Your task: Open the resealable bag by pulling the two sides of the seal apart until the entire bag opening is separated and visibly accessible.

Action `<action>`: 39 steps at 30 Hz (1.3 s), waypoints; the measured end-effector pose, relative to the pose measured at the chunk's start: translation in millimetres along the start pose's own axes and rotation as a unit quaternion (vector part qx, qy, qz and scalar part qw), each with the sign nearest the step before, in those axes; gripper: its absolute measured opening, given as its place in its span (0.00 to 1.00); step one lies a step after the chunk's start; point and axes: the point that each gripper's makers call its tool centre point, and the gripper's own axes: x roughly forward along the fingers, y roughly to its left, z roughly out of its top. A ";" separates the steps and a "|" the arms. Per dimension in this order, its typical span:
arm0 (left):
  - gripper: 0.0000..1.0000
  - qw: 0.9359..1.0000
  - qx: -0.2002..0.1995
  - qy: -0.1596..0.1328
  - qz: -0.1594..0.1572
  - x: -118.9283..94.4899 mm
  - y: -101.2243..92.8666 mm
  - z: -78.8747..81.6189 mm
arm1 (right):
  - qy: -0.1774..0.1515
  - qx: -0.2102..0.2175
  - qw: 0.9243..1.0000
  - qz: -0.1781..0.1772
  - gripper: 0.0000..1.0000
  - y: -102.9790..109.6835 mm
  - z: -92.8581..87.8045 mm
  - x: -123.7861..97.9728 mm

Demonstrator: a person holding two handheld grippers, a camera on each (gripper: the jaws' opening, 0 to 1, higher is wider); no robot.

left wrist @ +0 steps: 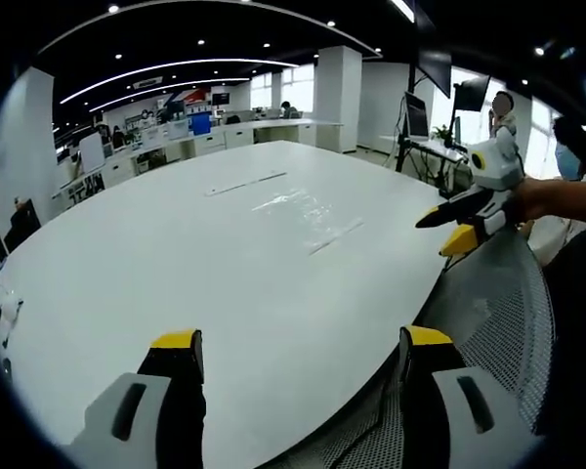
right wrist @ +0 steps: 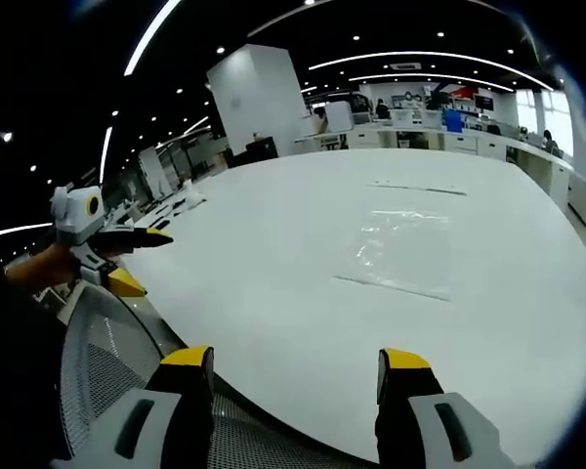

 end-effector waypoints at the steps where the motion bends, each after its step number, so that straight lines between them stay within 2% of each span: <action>1: 0.81 1.000 0.000 0.000 0.000 0.2 -0.3 0.0 | 0.000 0.000 1.000 0.000 0.67 0.3 0.1 -0.1; 27: 0.81 1.000 0.011 -0.001 -0.009 10.0 -11.2 9.7 | -0.012 0.017 1.000 0.005 0.64 -2.3 2.3 -1.5; 34: 0.81 1.000 0.005 -0.005 0.004 4.2 -6.0 9.9 | -0.002 0.010 1.000 0.022 0.64 3.6 -0.4 -1.0; 39: 0.80 1.000 0.010 -0.008 0.011 0.7 -3.2 8.6 | -0.005 0.005 1.000 0.021 0.63 -0.1 1.1 -4.7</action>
